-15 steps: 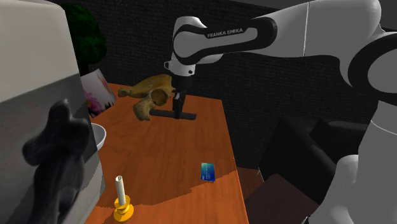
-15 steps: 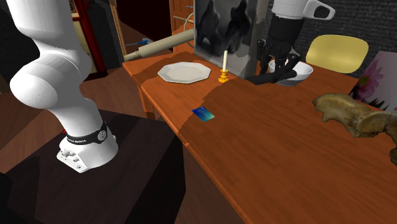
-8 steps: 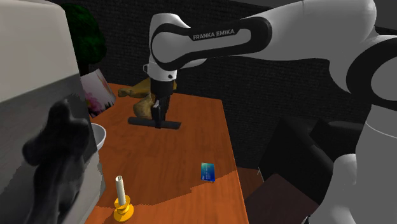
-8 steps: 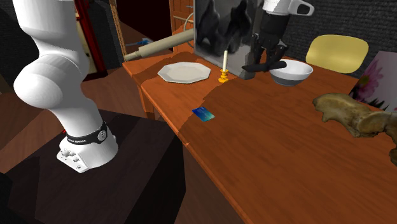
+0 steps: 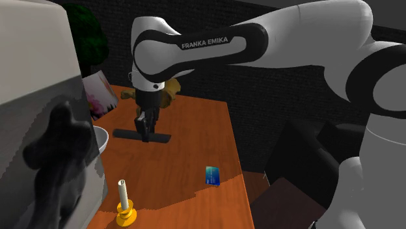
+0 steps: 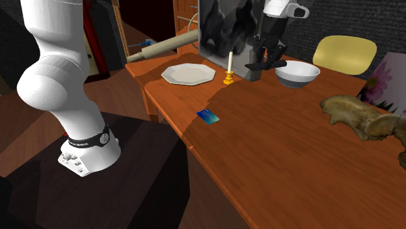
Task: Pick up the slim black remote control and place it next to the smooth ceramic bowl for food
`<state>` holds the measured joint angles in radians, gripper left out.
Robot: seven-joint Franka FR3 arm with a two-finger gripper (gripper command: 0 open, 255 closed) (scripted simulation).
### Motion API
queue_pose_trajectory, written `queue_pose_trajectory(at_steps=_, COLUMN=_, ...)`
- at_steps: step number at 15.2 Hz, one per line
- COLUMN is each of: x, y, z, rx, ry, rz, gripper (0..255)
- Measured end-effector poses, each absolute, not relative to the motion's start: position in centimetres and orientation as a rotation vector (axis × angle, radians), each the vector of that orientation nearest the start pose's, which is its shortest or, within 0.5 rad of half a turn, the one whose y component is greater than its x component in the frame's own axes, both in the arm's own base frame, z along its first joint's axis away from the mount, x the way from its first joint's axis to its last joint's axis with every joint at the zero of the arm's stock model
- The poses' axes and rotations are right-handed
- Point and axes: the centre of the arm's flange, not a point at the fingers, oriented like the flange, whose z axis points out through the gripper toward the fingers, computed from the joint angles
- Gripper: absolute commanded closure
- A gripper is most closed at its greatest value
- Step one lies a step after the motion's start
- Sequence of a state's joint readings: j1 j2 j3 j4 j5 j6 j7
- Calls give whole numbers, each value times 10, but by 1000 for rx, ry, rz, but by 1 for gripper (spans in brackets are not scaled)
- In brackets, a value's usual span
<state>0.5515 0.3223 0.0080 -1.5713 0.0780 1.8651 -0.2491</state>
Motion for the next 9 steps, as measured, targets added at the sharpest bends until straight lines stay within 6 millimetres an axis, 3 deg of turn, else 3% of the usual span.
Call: queue_pose_trajectory(at_steps=9, x=551, y=353, z=407, rx=-2837, ry=-1172, rz=62, gripper=255)
